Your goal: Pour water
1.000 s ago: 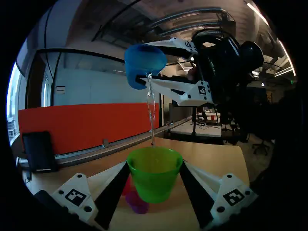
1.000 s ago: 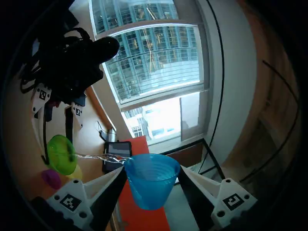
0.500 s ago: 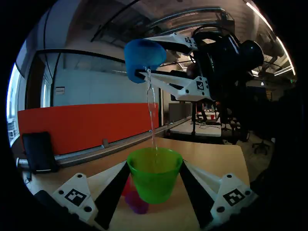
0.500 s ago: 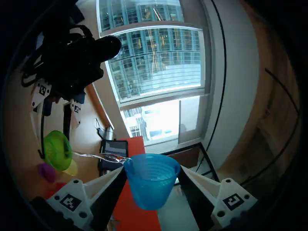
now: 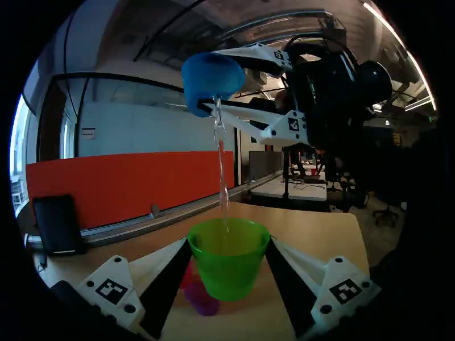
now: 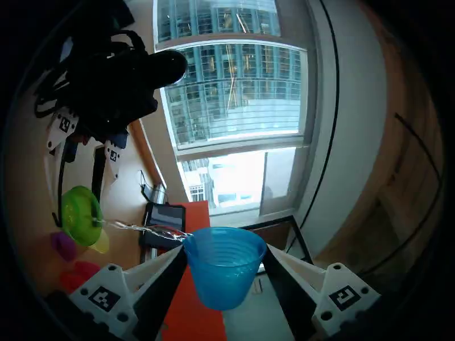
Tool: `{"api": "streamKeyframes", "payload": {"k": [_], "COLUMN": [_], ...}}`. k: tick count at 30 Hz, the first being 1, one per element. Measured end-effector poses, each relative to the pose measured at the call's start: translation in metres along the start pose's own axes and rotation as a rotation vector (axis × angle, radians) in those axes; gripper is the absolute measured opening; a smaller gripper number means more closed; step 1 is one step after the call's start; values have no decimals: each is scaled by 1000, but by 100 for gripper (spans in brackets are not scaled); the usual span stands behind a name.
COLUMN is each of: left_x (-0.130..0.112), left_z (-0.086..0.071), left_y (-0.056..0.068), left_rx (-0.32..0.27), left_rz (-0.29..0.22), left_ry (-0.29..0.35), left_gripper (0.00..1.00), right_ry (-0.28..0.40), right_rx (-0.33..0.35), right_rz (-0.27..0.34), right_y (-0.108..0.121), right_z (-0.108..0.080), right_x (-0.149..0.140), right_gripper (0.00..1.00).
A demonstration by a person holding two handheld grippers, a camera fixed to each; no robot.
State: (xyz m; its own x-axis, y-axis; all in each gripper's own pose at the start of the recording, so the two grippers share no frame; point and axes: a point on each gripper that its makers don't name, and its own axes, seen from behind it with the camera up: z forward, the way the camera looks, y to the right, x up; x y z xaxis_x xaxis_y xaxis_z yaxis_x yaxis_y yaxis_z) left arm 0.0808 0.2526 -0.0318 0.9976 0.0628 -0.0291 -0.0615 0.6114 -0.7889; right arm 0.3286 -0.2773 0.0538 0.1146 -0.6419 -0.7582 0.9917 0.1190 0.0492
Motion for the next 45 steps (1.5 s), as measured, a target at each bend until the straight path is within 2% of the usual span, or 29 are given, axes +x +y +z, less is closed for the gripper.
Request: {"api": "streamKeyframes", "payload": {"k": [21,38,45], "left_x": [0,0,1], "left_z": [2,3,1], "left_y": [-3,-6,-5], "left_rx": [-2,2,3], "left_rz": [-2,-6,-6], "left_ry": [1,0,2], "left_gripper": [87,87,87], "right_ry": [6,20,30], "right_rx": [-11,-17,-10], "right_rz": [-116,-236,-250], "right_y": [4,5,3], "right_z": [6,11,12], "right_x": [4,16,21], "right_gripper": [92,92,92]}}
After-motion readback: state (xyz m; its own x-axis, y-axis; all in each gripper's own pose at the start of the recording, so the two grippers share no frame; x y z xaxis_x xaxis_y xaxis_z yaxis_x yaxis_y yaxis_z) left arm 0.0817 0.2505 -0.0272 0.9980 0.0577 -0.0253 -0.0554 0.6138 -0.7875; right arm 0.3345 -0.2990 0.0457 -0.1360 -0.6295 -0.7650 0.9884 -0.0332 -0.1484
